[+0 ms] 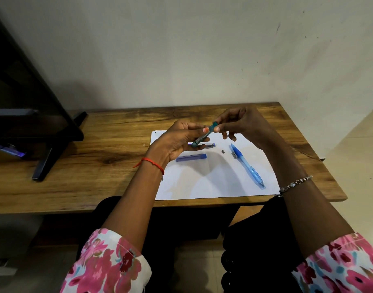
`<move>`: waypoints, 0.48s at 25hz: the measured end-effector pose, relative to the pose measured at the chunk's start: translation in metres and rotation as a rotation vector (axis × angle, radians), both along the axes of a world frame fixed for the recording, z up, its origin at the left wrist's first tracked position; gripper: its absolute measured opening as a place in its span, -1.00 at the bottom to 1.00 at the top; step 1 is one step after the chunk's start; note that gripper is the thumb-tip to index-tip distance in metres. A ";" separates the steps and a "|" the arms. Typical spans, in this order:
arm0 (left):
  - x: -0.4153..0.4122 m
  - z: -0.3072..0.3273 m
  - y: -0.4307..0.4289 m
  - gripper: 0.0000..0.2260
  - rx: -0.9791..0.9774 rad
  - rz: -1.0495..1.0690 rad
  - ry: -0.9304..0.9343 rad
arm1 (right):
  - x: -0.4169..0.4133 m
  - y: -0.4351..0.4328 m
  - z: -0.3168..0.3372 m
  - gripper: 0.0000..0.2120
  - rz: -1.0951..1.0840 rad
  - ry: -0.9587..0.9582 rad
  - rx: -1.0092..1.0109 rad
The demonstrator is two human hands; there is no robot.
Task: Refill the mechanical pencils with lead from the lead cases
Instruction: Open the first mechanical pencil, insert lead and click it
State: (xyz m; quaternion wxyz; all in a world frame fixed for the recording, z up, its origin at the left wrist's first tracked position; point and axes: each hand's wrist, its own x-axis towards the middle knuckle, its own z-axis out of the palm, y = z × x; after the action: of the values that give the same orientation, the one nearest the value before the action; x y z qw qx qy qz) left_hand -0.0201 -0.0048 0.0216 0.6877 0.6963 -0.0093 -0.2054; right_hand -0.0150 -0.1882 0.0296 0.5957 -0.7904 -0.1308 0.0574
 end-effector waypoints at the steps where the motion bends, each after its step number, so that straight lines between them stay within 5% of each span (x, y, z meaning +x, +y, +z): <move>1: 0.000 0.000 0.000 -0.76 0.021 -0.004 -0.003 | 0.000 0.000 0.000 -0.91 0.009 0.007 -0.028; 8: 0.003 -0.001 0.009 -0.90 0.169 -0.058 -0.079 | 0.000 0.001 -0.001 -0.92 0.056 0.061 -0.239; 12: 0.007 -0.002 0.015 -0.92 0.215 0.008 -0.133 | 0.001 0.009 -0.012 -0.87 0.208 0.102 -0.586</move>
State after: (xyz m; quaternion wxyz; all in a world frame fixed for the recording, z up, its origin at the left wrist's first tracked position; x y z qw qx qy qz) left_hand -0.0129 0.0098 0.0194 0.6077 0.7781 -0.0304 -0.1558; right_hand -0.0143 -0.1794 0.0175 0.3395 -0.9069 -0.1587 0.1926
